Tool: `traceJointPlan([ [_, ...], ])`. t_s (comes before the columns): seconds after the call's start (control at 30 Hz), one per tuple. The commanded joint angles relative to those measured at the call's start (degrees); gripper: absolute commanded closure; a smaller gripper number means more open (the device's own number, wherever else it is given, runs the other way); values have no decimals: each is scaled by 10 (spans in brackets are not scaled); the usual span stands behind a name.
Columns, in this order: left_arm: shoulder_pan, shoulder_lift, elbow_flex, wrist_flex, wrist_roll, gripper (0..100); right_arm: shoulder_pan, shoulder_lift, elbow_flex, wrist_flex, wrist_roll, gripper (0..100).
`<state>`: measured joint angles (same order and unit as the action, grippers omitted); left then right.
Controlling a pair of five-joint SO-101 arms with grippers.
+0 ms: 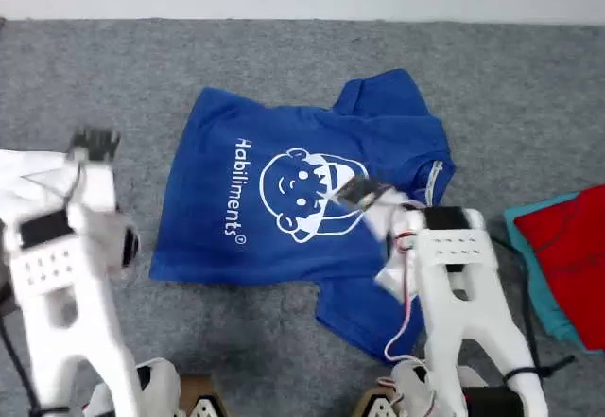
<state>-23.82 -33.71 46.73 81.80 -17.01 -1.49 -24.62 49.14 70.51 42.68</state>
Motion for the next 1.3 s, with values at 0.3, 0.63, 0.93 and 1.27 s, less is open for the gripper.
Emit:
traceJointPlan([
  [0.3, 3, -33, 252, -263, 11, 915, 20, -11, 161, -240, 8, 728],
  [0.63, 3, -31, 269, -273, 11, 915, 20, -11, 162, -240, 8, 728],
  [0.93, 3, -32, 269, -273, 11, 915, 20, -11, 162, -236, 8, 728],
  [1.27, 4, -36, 140, -139, 11, 915, 20, -17, 98, -142, 8, 728],
])
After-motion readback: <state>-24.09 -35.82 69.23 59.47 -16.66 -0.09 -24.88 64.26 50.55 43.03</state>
